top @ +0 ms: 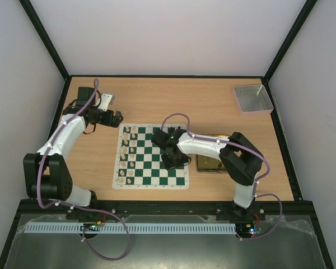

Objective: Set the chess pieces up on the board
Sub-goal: Place the chess piece on the chessboard.

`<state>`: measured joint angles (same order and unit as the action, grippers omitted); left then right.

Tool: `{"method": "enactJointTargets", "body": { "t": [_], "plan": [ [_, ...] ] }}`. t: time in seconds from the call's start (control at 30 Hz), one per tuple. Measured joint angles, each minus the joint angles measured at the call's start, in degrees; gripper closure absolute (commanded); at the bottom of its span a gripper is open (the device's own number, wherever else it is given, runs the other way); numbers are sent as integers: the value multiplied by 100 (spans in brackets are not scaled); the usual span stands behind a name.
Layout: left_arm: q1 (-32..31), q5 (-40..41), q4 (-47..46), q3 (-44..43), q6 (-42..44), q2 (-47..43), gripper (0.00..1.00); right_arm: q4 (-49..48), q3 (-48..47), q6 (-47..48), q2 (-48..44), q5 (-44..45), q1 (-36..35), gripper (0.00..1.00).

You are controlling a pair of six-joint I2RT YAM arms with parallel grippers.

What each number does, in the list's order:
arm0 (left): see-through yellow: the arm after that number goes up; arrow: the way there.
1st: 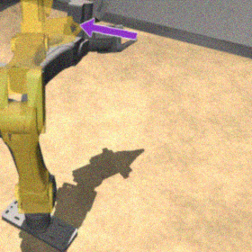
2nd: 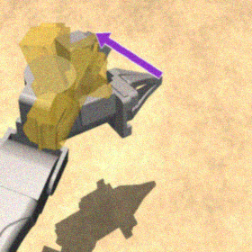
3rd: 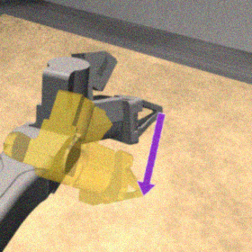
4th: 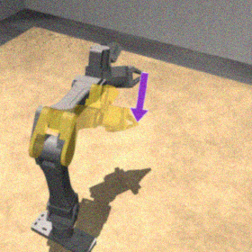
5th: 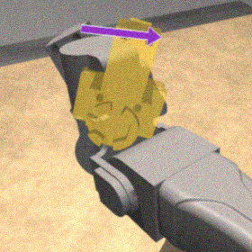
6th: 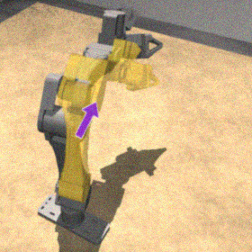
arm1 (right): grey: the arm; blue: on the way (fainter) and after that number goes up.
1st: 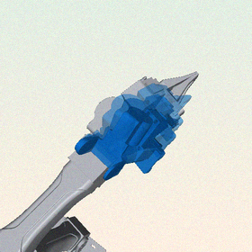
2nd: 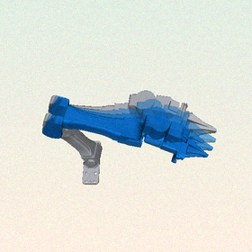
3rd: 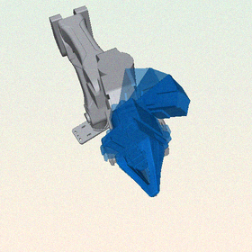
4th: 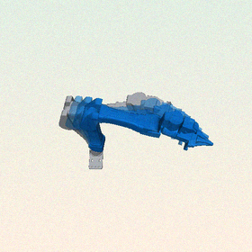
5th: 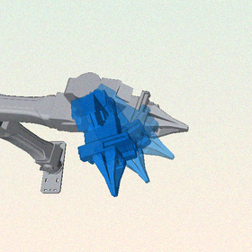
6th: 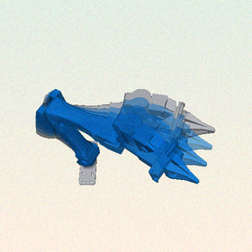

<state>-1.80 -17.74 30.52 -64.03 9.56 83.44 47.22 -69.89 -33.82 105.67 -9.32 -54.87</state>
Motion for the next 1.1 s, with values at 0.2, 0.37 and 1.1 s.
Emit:
{"method": "enactJointTargets", "body": {
  "t": [0.2,0.37,1.1],
  "plan": [
    [0,2,0,2,0,0,1,2,-9,0,103,0,0,95],
    [0,2,-2,4,2,0,1,11,-90,7,179,7,0,94],
    [0,0,-17,13,2,0,1,31,-249,66,258,44,0,69]
  ]
}}
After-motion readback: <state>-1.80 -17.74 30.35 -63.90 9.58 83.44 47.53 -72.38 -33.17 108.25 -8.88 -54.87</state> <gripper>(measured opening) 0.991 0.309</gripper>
